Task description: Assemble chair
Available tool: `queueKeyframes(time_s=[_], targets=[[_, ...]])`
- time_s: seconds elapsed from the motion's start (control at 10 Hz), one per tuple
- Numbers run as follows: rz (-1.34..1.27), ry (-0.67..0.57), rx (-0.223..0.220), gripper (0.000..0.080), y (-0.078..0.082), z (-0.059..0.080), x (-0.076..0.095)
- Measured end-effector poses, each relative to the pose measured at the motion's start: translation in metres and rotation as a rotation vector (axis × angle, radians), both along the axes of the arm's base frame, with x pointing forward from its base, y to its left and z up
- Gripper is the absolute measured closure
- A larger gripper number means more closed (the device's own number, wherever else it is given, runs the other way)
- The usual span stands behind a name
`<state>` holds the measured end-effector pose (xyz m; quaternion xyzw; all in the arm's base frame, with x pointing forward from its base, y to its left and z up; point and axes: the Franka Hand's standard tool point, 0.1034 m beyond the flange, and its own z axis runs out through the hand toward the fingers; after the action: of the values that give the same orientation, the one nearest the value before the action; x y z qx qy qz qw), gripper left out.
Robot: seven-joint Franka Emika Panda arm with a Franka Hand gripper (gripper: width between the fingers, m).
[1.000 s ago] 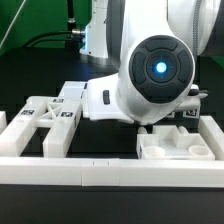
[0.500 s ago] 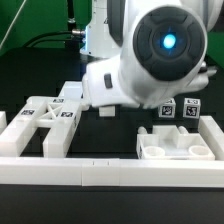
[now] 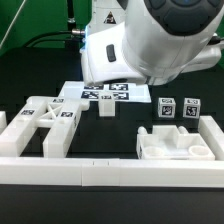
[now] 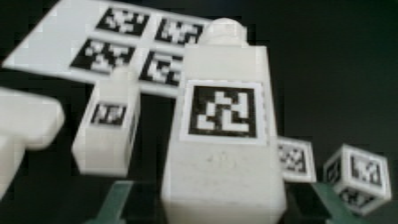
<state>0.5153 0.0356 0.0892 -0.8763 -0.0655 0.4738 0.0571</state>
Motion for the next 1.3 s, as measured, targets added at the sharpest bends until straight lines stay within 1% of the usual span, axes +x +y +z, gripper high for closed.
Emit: queueKeyframes(time_s=[0.1,0.2,0.3,0.4,0.5,0.7,0.9,1.0,1.2,1.3], targets=[[-0.005,-0.074,0.000,0.0514,0.000,-0.003,0.011],[-0.008,-0.167,0.003,0.0514,0.000,-0.001,0.018],[-0.001,-0.186,0.016,0.0514,-0.001,0.007,0.017],[0.007,-0.246,0.028,0.0514,-0.001,0.013,0.029],[0.011,-0.330,0.032,0.0514,0.001,0.021,0.043],[-0.001,-0.486,0.025,0.0514,-0.002,0.018,0.050],[-0.011,-0.631,0.017,0.0514,-0.005,0.019,0.055],[-0.011,-0.689,0.016,0.0514,-0.004,0.021,0.061],[0.002,-0.825,0.019,0.0514,0.008,0.034,0.083],[0.007,-0.903,0.029,0.0514,0.013,0.038,0.093]])
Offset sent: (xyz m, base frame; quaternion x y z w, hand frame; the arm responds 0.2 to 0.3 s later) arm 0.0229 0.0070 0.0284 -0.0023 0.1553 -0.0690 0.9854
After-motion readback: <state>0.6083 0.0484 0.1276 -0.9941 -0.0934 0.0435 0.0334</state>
